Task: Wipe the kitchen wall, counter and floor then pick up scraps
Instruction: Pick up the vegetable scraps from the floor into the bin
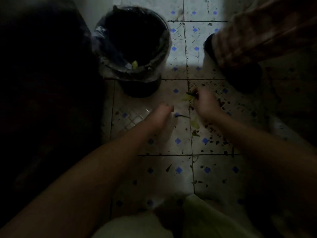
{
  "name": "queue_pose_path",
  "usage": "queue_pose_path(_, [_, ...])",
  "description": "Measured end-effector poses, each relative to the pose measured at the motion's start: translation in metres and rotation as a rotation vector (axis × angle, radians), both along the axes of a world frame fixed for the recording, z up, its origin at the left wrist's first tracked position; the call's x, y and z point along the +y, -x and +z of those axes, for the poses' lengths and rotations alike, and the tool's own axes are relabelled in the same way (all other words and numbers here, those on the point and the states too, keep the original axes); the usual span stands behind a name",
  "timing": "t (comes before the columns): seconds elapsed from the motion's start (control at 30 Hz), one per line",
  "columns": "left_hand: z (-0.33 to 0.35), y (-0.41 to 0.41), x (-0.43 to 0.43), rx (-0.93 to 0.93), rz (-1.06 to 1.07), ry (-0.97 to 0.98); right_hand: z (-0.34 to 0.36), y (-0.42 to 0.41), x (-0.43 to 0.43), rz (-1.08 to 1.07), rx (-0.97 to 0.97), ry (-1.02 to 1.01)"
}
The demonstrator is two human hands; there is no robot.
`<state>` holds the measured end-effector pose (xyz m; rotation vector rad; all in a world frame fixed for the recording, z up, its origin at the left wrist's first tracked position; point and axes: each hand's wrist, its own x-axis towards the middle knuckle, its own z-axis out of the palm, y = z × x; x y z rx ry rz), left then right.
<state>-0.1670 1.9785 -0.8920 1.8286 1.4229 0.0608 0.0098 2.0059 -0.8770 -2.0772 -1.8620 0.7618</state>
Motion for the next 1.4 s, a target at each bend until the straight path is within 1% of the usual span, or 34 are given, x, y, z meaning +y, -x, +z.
queue_pose_path(0.1, [-0.011,-0.012,-0.001,-0.012,-0.093,-0.052,0.002,-0.007,0.008,-0.026,-0.027,-0.033])
queue_pose_path(0.23, [-0.019,-0.03,0.009,0.12,-0.207,-0.087,0.0,-0.005,0.012,-0.038,-0.026,-0.049])
queue_pose_path(0.33, [-0.026,-0.037,0.013,0.158,-0.227,-0.109,-0.004,-0.006,0.012,-0.022,-0.041,-0.065])
queue_pose_path(0.43, [-0.033,-0.045,0.013,0.18,-0.234,-0.128,-0.006,-0.012,0.014,-0.057,-0.092,-0.002])
queue_pose_path(0.57, [-0.038,-0.051,0.013,0.262,-0.303,-0.212,-0.008,-0.018,0.011,-0.078,-0.093,0.038])
queue_pose_path(0.67, [-0.04,-0.057,0.013,0.316,-0.319,-0.317,-0.009,-0.023,0.008,-0.089,-0.116,0.054])
queue_pose_path(0.73, [-0.038,-0.06,0.011,0.327,-0.337,-0.376,-0.009,-0.03,0.008,-0.127,-0.115,0.048])
queue_pose_path(0.77, [-0.037,-0.062,0.01,0.311,-0.379,-0.385,-0.008,-0.033,0.007,-0.146,-0.117,0.032])
queue_pose_path(0.87, [-0.034,-0.07,0.002,0.24,-0.501,-0.386,-0.006,-0.046,0.005,-0.2,-0.11,0.004])
queue_pose_path(1.03, [-0.032,-0.079,-0.001,0.285,-0.577,-0.379,-0.003,-0.064,0.001,-0.247,-0.143,0.04])
queue_pose_path(1.27, [-0.022,-0.085,0.0,0.282,-0.607,-0.326,-0.004,-0.093,-0.021,-0.282,-0.134,0.031])
queue_pose_path(1.4, [-0.022,-0.088,0.003,0.265,-0.558,-0.3,-0.013,-0.111,-0.031,-0.375,-0.061,0.066])
